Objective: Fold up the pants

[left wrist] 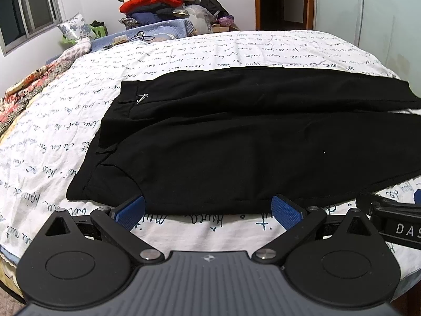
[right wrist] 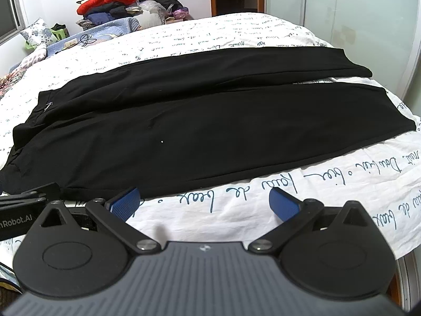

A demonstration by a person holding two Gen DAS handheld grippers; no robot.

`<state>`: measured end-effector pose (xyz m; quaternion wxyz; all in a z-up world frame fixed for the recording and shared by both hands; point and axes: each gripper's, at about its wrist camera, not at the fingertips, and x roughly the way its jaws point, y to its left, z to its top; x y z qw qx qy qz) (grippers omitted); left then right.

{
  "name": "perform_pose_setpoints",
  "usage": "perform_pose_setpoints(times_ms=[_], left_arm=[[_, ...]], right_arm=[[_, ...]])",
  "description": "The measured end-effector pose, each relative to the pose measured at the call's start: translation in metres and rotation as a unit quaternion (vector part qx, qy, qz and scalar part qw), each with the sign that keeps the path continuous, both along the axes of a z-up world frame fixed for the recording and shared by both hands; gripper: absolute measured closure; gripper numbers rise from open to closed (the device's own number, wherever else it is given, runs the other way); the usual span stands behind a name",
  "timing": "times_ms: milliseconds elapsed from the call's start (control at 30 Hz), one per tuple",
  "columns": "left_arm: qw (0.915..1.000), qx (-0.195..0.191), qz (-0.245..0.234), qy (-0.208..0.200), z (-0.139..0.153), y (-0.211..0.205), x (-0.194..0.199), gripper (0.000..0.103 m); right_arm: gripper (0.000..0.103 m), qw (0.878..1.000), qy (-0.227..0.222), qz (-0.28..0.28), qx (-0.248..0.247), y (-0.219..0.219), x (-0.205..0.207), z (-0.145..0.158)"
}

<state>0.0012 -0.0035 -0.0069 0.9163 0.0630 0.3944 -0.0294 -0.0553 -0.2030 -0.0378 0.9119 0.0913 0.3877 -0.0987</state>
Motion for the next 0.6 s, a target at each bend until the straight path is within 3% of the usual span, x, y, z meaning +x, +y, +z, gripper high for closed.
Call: perform_pose_setpoints(times_ms=[600], left_arm=[[0.9997,-0.022,0.008,-0.007,0.001,0.013,0.003,0.0]], right_arm=[[0.0,1.0,-0.005,0.008,-0.011,0.007,0.002,0.001]])
